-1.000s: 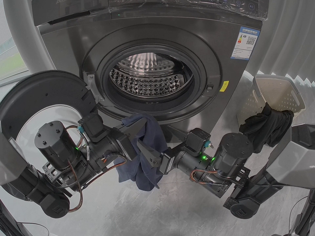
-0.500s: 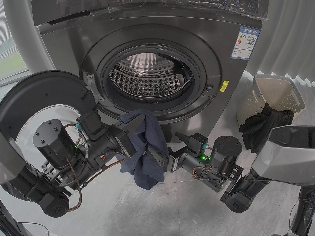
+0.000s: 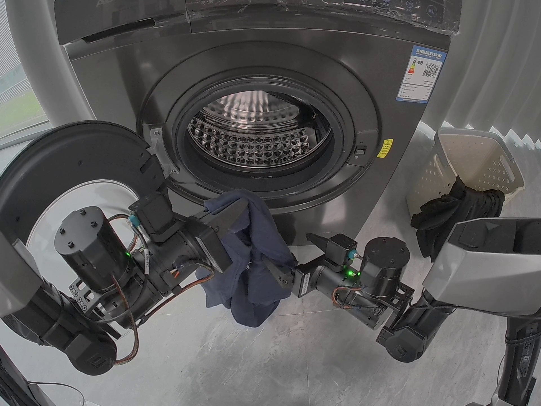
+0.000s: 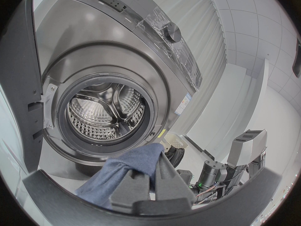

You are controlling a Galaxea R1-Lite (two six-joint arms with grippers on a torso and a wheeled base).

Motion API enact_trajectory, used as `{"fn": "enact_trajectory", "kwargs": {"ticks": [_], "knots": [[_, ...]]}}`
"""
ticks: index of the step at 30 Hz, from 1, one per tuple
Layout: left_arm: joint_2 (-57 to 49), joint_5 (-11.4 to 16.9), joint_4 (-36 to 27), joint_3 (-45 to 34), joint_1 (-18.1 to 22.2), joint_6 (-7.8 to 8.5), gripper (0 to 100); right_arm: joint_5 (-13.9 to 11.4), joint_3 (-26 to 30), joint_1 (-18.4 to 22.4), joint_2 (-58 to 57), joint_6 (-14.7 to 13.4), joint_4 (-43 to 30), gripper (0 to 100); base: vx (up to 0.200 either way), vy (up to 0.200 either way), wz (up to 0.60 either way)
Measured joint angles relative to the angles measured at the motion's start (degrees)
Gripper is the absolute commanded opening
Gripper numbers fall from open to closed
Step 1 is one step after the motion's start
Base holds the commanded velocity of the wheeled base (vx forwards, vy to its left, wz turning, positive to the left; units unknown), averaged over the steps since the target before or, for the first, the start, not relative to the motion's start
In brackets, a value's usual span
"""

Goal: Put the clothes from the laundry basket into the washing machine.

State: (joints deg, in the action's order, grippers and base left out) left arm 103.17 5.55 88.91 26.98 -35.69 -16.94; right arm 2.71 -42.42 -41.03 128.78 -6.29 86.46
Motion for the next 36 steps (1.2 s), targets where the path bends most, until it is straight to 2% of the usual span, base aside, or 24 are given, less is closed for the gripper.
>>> {"fn": "enact_trajectory", "kwargs": {"ticks": [7, 13, 21, 22, 30, 36], "knots": [[-0.37, 0.02, 0.02, -0.5, 0.02, 0.0, 0, -1.05, -4.23, -0.87, 0.77, -0.24, 0.22, 100, 0.0, 0.0, 0.0], [-0.35, 0.0, 0.02, -0.57, 0.09, 0.09, 0, -2.19, -4.43, -1.41, -0.28, -0.57, 1.07, 100, 0.0, 0.0, 0.0], [-0.48, -0.18, 0.02, -0.74, 0.02, 0.09, 0, -2.19, -4.86, -1.5, -0.61, -1.28, 1.4, 100, 0.0, 0.0, 0.0], [-0.5, -0.24, 0.02, -0.83, 0.02, 0.09, 0, -2.08, -5.01, -1.68, -0.61, -1.29, 1.51, 0, 0.0, 0.0, 0.0], [-0.44, -0.29, 0.02, -1.96, 0.02, 0.09, 0, -1.8, -5.03, -2.62, -2.29, -1.51, 1.84, 0, 0.0, 0.0, 0.0], [-0.28, -0.35, 0.0, -2.56, -0.4, -0.13, 0, -1.69, -1.71, -2.16, -6.4, -1.89, 1.78, 0, 0.0, 0.0, 0.0]]}}
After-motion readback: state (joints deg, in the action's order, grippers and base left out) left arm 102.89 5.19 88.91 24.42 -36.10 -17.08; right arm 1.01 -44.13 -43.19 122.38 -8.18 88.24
